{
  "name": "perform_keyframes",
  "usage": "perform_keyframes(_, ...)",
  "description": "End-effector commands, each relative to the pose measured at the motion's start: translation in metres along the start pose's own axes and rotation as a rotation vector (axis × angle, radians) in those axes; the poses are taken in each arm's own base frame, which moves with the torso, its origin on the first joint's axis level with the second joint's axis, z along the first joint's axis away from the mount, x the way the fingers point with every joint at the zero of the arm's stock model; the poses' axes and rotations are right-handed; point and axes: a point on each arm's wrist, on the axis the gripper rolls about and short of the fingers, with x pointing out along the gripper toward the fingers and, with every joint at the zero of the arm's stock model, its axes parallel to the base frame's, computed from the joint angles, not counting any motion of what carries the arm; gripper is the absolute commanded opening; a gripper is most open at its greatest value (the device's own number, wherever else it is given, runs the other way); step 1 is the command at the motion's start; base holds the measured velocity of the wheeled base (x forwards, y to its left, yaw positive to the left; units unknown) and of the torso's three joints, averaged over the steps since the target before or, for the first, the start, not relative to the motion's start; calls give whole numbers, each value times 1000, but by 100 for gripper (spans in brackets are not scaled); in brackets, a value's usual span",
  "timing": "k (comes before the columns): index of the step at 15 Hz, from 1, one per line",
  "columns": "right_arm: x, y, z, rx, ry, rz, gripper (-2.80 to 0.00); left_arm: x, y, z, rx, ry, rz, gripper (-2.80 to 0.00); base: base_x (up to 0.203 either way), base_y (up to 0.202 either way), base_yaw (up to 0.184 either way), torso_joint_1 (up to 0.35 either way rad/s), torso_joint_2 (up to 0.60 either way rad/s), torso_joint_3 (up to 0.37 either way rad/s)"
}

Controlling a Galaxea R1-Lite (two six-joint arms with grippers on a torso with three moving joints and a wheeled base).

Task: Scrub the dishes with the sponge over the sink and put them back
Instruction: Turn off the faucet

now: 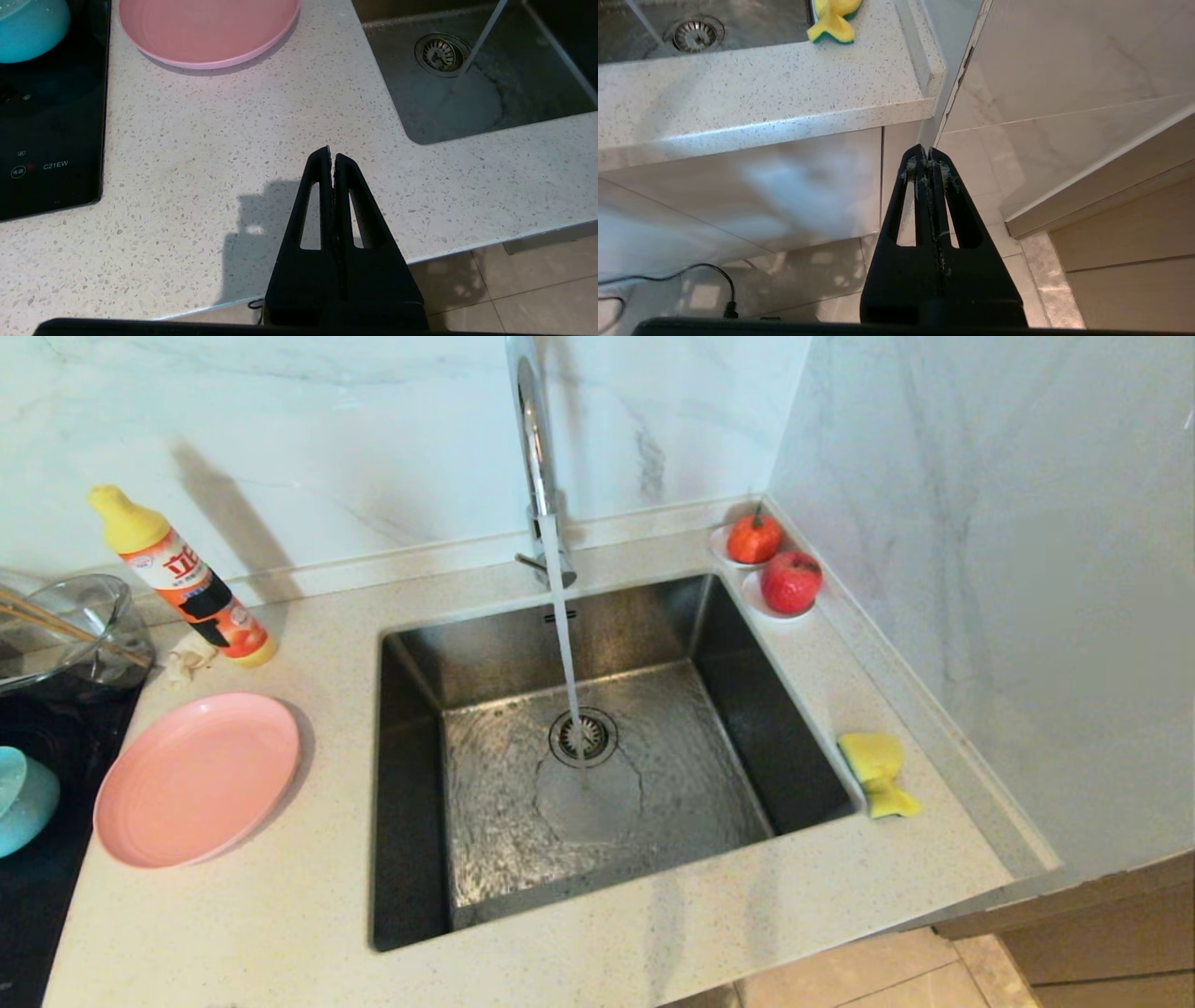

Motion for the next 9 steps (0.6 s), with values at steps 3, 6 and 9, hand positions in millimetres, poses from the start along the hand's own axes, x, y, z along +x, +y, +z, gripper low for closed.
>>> perform_keyframes(3,0,0,0,0,5,3,-280,0,0,0,-1,1,1,-280,0,0,0,0,0,0)
perform_keyframes(6,0,0,0,1,3,3,-280,0,0,0,-1,0,1,-280,0,0,0,0,0,0)
perform_keyframes(9,0,0,0,1,3,3,-280,0,0,0,1,-1,1,-280,0,0,0,0,0,0)
